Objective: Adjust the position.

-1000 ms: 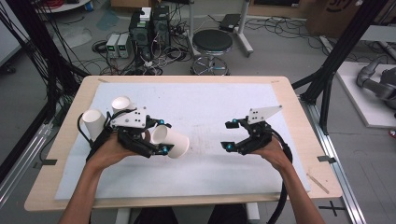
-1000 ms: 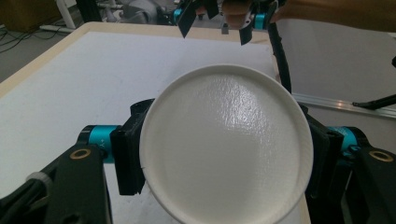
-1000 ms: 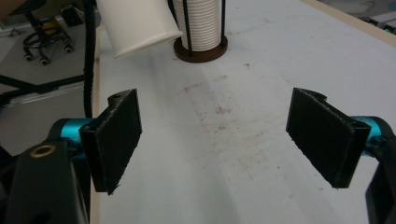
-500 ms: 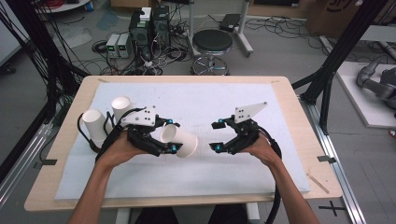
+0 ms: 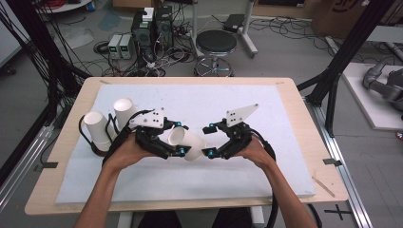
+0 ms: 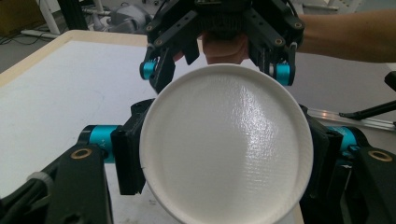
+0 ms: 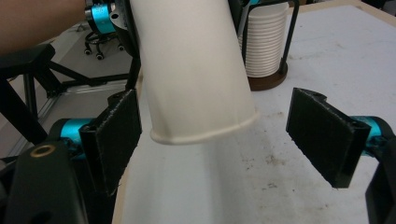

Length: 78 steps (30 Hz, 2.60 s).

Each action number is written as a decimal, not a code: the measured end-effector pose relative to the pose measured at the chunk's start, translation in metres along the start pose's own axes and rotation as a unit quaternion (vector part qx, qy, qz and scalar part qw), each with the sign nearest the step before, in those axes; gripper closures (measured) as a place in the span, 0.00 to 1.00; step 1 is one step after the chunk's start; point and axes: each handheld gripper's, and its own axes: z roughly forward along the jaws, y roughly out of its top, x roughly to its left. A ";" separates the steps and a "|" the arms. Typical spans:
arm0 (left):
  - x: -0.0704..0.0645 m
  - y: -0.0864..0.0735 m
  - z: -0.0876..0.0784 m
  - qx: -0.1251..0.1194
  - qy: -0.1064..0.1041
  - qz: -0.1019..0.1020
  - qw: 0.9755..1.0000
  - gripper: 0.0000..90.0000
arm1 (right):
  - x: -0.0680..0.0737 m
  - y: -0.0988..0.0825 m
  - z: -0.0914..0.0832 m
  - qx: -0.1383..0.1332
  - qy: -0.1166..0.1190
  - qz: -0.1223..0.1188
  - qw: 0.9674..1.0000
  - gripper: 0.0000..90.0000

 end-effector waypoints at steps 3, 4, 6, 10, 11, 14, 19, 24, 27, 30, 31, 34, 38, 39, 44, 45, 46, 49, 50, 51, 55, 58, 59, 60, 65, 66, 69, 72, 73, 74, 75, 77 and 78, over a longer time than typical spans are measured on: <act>0.000 0.000 0.002 -0.001 -0.002 -0.001 1.000 0.35 | 0.001 0.001 0.004 0.000 0.004 0.000 1.000 0.21; 0.000 0.001 0.003 -0.001 -0.002 0.000 1.000 0.35 | 0.000 0.001 0.004 0.001 0.005 0.000 1.000 0.21; 0.000 0.001 0.004 -0.003 -0.002 -0.001 1.000 0.35 | 0.001 0.001 0.006 0.000 0.010 0.002 1.000 0.21; 0.000 0.001 0.006 -0.005 -0.003 -0.001 1.000 0.35 | 0.001 0.002 0.008 0.001 0.012 0.002 1.000 0.21; 0.000 0.001 0.006 -0.006 -0.004 -0.001 1.000 0.35 | 0.002 0.002 0.009 0.000 0.012 0.002 1.000 0.21; -0.001 0.002 0.007 -0.010 -0.007 0.000 1.000 0.35 | 0.002 0.002 0.011 0.002 0.014 -0.004 1.000 0.21; -0.002 0.003 0.007 -0.015 -0.008 0.003 1.000 0.35 | 0.002 0.003 0.016 0.002 0.022 -0.006 1.000 0.21; -0.002 0.003 0.005 -0.023 -0.008 0.003 1.000 0.35 | 0.002 0.003 0.018 0.006 0.023 -0.007 1.000 0.21; -0.002 0.004 0.005 -0.027 -0.007 0.004 1.000 0.35 | 0.002 0.003 0.020 0.008 0.024 -0.007 1.000 0.21; -0.003 0.004 0.005 -0.026 -0.009 0.004 1.000 0.35 | 0.002 0.003 0.022 0.009 0.026 -0.008 1.000 0.21; -0.003 0.004 0.006 -0.026 -0.008 0.004 1.000 0.35 | 0.002 0.003 0.022 0.011 0.025 -0.010 1.000 0.21; -0.003 0.004 0.006 -0.027 -0.010 0.003 1.000 0.35 | 0.003 0.003 0.023 0.012 0.026 -0.010 1.000 0.21; -0.002 0.004 0.006 -0.029 -0.013 0.001 1.000 0.36 | 0.003 0.004 0.023 0.017 0.027 -0.017 0.999 0.24; -0.002 0.004 0.006 -0.030 -0.014 0.000 0.999 0.37 | 0.003 0.004 0.024 0.016 0.026 -0.020 0.999 0.25; -0.001 0.003 0.006 -0.030 -0.020 0.000 0.999 0.38 | 0.005 0.004 0.023 0.023 0.032 -0.024 0.999 0.30; -0.001 0.003 0.006 -0.032 -0.020 -0.003 0.999 0.38 | 0.004 0.004 0.023 0.024 0.032 -0.027 0.999 0.31; -0.001 0.003 0.006 -0.032 -0.022 -0.004 0.999 0.38 | 0.005 0.004 0.022 0.024 0.032 -0.027 0.999 0.32; -0.001 0.001 0.007 -0.033 -0.022 -0.006 0.999 0.38 | 0.005 0.003 0.022 0.027 0.032 -0.027 0.999 0.32; 0.000 0.001 0.007 -0.031 -0.020 -0.006 0.999 0.37 | 0.005 0.003 0.022 0.028 0.033 -0.026 0.999 0.33; 0.000 0.000 0.006 -0.030 -0.019 -0.006 0.999 0.36 | 0.005 0.003 0.023 0.028 0.035 -0.027 0.999 0.33; 0.000 -0.001 0.007 -0.031 -0.022 -0.008 0.999 0.36 | 0.005 0.003 0.023 0.029 0.037 -0.027 0.999 0.34; 0.001 -0.002 0.006 -0.030 -0.019 -0.010 0.999 0.35 | 0.005 0.003 0.023 0.029 0.036 -0.026 0.999 0.35; 0.001 -0.002 0.006 -0.029 -0.020 -0.010 0.999 0.35 | 0.005 0.003 0.023 0.029 0.037 -0.025 0.999 0.35; 0.001 -0.002 0.006 -0.030 -0.020 -0.010 0.999 0.35 | 0.005 0.003 0.022 0.028 0.036 -0.025 0.999 0.35; 0.001 -0.003 0.007 -0.029 -0.021 -0.010 0.999 0.31 | 0.005 0.004 0.020 0.021 0.036 -0.027 0.999 0.37; 0.001 -0.003 0.007 -0.028 -0.022 -0.008 0.999 0.31 | 0.005 0.004 0.020 0.023 0.037 -0.027 0.999 0.37; 0.001 -0.003 0.007 -0.030 -0.021 -0.008 0.999 0.22 | 0.005 0.004 0.019 0.023 0.038 -0.026 0.999 0.37; 0.002 -0.003 0.004 -0.029 -0.016 -0.011 0.999 0.16 | 0.005 0.004 0.019 0.022 0.036 -0.025 0.999 0.37; 0.002 -0.004 0.003 -0.031 -0.015 -0.015 0.999 0.15 | 0.005 0.004 0.019 0.023 0.037 -0.027 0.999 0.37; 0.002 -0.004 0.002 -0.031 -0.015 -0.016 0.999 0.13 | 0.005 0.004 0.019 0.020 0.036 -0.027 0.999 0.36; 0.002 -0.005 0.001 -0.030 -0.015 -0.014 0.999 0.12 | 0.004 0.004 0.019 0.022 0.035 -0.028 0.999 0.36; 0.002 -0.005 -0.001 -0.034 -0.015 -0.014 0.999 0.11 | 0.004 0.004 0.018 0.021 0.034 -0.028 0.999 0.36; 0.002 -0.005 -0.002 -0.034 -0.017 -0.014 0.999 0.10 | 0.005 0.004 0.018 0.020 0.034 -0.026 0.999 0.36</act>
